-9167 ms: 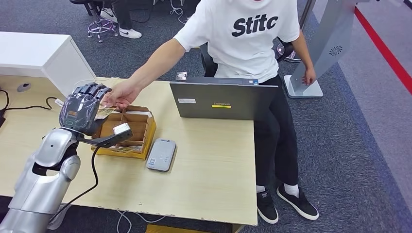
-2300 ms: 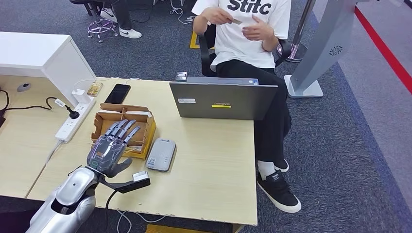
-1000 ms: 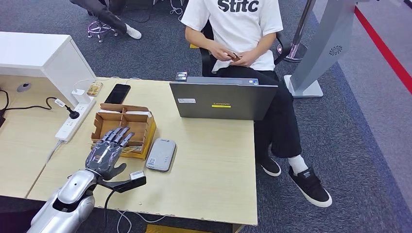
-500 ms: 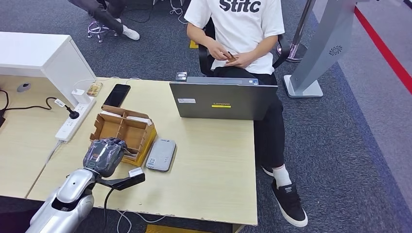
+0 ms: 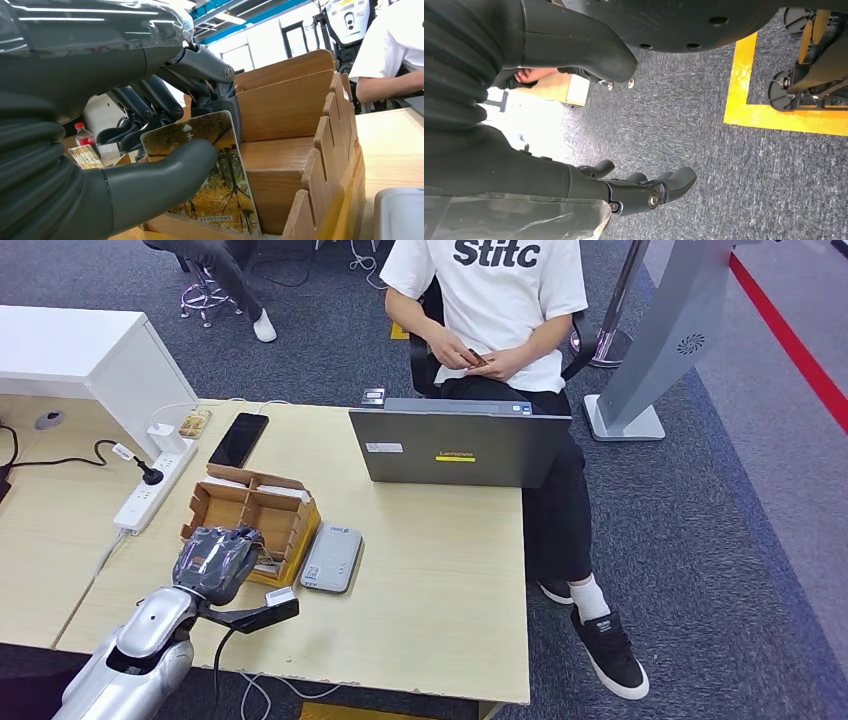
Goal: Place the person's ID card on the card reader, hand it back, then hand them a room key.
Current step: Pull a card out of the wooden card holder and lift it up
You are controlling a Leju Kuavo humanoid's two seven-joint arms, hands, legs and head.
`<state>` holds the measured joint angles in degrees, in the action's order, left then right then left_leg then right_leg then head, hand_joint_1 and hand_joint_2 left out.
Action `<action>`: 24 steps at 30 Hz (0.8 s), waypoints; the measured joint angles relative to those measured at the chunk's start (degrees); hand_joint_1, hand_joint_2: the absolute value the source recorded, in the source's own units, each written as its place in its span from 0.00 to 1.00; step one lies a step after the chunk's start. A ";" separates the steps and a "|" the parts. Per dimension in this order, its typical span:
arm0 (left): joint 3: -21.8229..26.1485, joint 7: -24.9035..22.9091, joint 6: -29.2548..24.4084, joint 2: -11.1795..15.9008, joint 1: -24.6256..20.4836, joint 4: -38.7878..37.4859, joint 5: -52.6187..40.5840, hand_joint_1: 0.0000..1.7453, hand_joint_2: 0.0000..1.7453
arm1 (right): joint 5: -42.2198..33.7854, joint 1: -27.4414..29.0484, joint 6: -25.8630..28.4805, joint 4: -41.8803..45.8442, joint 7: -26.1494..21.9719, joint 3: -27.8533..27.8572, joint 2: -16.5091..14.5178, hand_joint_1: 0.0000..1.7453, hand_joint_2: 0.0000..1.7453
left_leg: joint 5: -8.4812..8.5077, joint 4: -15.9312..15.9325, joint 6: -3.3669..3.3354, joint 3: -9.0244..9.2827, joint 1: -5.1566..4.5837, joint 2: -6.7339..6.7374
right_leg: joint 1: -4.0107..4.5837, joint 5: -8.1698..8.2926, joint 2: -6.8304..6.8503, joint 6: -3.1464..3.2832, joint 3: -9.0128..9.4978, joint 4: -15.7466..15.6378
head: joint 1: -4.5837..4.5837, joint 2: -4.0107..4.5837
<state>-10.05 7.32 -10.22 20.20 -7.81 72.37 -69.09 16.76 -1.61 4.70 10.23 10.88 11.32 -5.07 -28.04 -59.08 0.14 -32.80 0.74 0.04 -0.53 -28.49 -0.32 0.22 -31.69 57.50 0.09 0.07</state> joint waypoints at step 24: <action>1.25 -1.20 -6.69 -0.30 -1.89 0.12 3.02 1.00 1.00 | 0.86 0.01 -0.84 0.00 -0.26 0.27 0.00 0.00 1.00 | 0.08 -0.03 0.02 -0.06 0.04 -0.05 | 0.01 0.02 0.05 0.01 -0.09 0.00 | -0.02 0.00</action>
<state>-8.80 6.12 -16.91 19.90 -9.70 72.49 -66.07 17.62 -1.61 3.86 10.23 10.62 11.60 -5.07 -27.96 -59.11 0.16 -32.86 0.79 -0.02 -0.52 -28.47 -0.27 0.22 -31.78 57.50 0.07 0.07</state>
